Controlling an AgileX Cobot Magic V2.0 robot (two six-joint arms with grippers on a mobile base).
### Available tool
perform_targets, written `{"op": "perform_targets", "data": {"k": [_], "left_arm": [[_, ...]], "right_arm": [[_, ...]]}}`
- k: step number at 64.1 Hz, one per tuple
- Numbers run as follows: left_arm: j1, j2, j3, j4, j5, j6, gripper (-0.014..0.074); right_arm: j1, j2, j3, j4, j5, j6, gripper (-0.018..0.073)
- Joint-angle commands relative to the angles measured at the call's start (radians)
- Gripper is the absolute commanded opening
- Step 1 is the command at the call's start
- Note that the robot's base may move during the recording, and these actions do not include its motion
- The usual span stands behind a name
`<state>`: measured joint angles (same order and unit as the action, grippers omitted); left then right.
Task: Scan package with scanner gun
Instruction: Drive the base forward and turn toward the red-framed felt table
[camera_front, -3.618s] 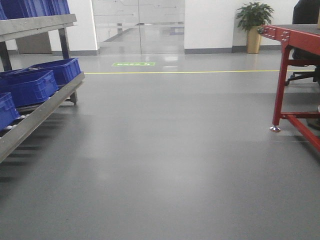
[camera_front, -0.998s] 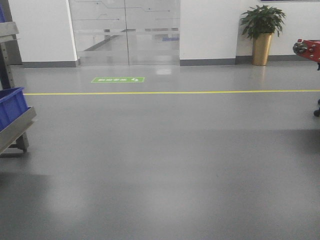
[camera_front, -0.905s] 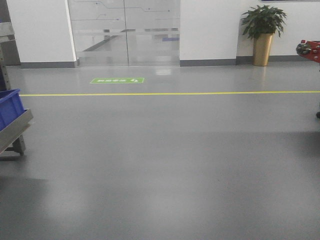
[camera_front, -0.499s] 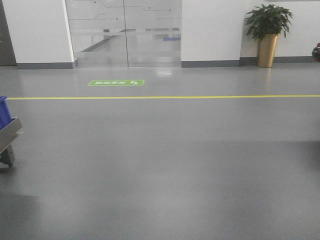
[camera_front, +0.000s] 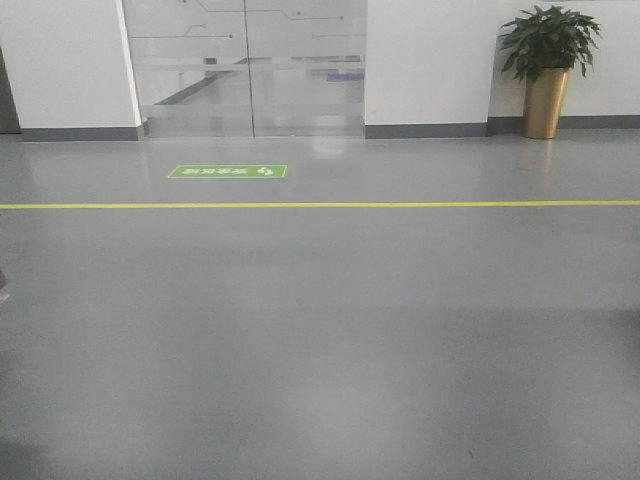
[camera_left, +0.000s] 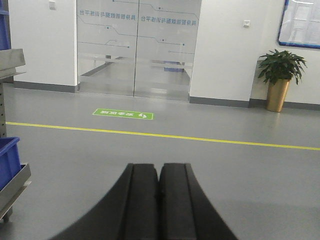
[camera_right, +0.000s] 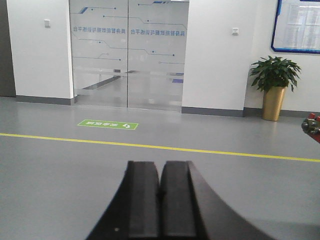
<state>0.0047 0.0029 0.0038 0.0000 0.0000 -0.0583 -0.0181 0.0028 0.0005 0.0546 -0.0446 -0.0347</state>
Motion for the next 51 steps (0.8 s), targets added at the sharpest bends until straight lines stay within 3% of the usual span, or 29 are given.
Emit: {"op": "perform_targets", "data": {"k": [1, 51], "left_arm": [[0.0, -0.003, -0.004, 0.006, -0.018, -0.005, -0.0111], [0.0, -0.003, -0.004, 0.006, -0.018, -0.005, -0.0111]], "right_arm": [[0.001, -0.003, 0.0, -0.001, -0.023, -0.002, -0.0168], [0.001, -0.003, 0.0, -0.001, -0.023, -0.002, -0.0168]]}}
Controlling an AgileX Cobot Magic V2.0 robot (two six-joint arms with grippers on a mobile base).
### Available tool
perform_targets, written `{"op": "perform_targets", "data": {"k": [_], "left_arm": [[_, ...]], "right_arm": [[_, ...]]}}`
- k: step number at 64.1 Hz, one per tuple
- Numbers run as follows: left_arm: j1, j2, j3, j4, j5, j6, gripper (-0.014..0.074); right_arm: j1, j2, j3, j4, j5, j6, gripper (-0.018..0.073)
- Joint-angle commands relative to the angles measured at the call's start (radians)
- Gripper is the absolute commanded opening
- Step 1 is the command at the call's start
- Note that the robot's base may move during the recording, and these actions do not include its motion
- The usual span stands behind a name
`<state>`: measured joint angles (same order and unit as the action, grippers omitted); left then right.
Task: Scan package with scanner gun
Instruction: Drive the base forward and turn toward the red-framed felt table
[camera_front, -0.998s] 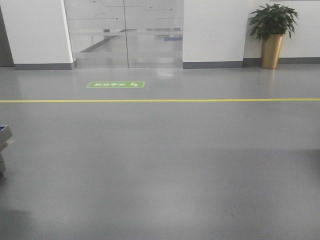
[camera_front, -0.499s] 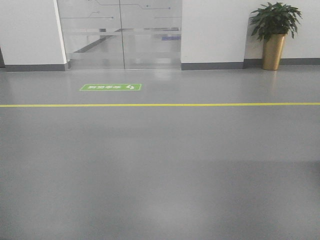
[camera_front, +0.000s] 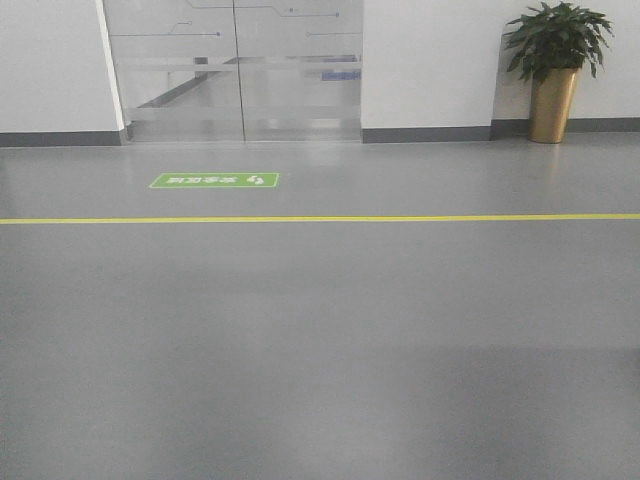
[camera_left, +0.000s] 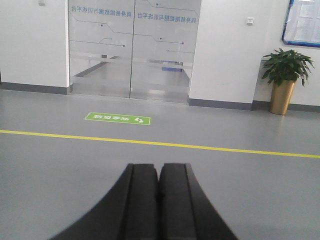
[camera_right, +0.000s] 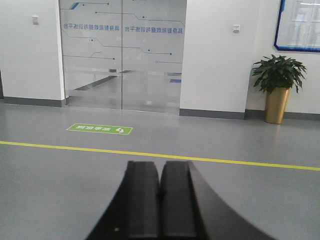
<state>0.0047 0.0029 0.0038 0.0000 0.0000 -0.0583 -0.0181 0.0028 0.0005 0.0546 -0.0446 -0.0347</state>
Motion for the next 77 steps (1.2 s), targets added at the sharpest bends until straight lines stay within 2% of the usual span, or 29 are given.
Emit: {"op": "perform_targets", "data": {"k": [1, 77], "left_arm": [[0.0, -0.003, -0.004, 0.006, -0.018, -0.005, -0.0111], [0.0, -0.003, -0.004, 0.006, -0.018, -0.005, -0.0111]], "right_arm": [[0.001, -0.003, 0.0, -0.001, -0.023, -0.002, -0.0168], [0.001, -0.003, 0.0, -0.001, -0.023, -0.002, -0.0168]]}}
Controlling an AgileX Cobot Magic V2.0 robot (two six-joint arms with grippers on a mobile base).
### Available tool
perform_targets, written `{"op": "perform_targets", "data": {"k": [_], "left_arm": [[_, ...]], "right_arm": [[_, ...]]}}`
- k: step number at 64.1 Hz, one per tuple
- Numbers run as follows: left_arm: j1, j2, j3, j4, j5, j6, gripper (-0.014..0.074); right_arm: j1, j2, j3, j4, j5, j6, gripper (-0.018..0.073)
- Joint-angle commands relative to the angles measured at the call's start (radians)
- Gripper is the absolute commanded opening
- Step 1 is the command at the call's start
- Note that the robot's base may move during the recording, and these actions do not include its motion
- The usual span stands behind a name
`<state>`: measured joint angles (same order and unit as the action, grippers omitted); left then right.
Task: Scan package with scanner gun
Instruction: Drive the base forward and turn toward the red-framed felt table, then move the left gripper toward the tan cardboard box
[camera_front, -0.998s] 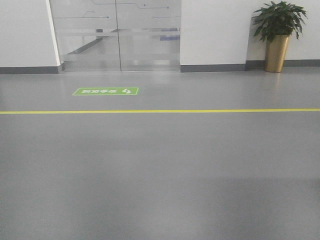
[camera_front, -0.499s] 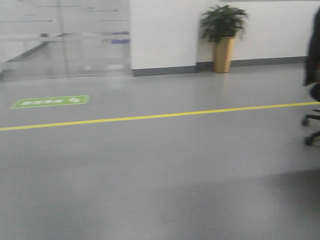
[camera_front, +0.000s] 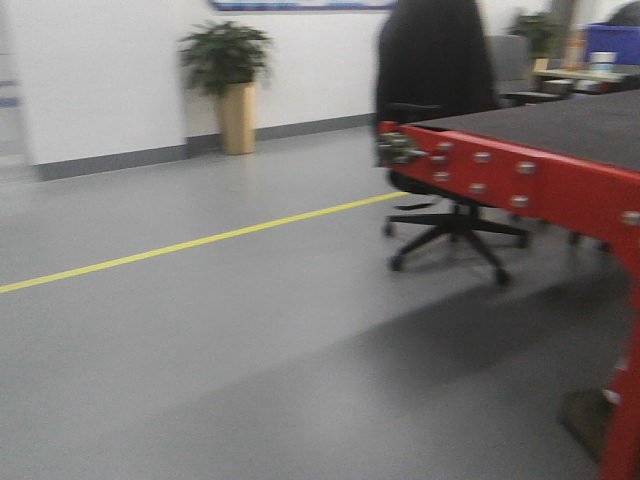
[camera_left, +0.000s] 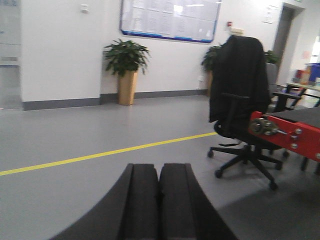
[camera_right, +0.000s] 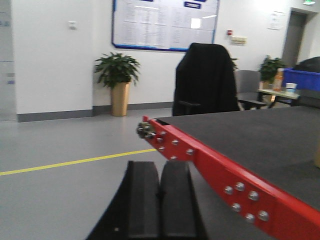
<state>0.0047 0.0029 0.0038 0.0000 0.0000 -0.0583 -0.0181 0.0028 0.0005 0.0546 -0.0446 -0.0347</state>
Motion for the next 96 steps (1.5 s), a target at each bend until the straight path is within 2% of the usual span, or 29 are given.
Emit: {"op": "perform_targets", "data": {"k": [1, 96], "left_arm": [[0.0, -0.003, -0.004, 0.006, -0.018, -0.005, -0.0111], [0.0, -0.003, -0.004, 0.006, -0.018, -0.005, -0.0111]], "right_arm": [[0.001, -0.003, 0.0, -0.001, -0.023, -0.002, -0.0168], [0.001, -0.003, 0.0, -0.001, -0.023, -0.002, -0.0168]]}}
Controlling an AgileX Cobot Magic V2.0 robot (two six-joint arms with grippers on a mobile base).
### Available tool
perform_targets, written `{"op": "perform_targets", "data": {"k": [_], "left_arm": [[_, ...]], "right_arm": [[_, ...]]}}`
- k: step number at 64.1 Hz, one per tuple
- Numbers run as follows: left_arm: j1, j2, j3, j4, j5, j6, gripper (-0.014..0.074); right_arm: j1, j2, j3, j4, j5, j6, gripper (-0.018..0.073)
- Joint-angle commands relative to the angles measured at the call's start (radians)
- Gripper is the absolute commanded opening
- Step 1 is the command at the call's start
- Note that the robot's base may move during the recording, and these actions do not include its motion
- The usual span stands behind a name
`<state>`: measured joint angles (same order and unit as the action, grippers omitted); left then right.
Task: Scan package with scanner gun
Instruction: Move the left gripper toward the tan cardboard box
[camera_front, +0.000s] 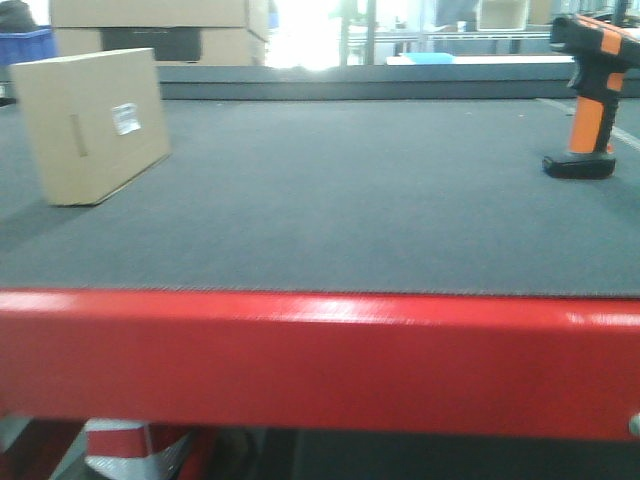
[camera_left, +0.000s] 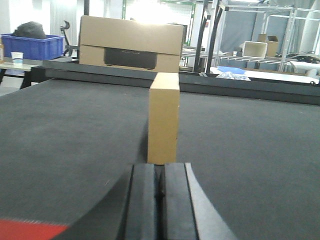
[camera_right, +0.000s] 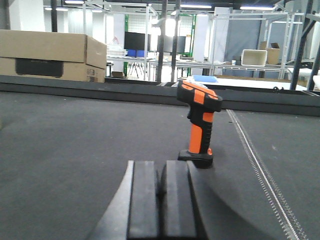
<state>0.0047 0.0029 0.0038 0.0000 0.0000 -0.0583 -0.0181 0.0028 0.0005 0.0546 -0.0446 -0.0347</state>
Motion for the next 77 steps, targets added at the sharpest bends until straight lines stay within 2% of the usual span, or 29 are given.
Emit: {"op": "perform_targets", "data": {"k": [1, 77], "left_arm": [[0.0, -0.003, -0.004, 0.006, -0.018, -0.005, -0.0111], [0.0, -0.003, -0.004, 0.006, -0.018, -0.005, -0.0111]], "right_arm": [[0.001, -0.003, 0.0, -0.001, -0.023, -0.002, -0.0168], [0.001, -0.003, 0.0, -0.001, -0.023, -0.002, -0.0168]]}}
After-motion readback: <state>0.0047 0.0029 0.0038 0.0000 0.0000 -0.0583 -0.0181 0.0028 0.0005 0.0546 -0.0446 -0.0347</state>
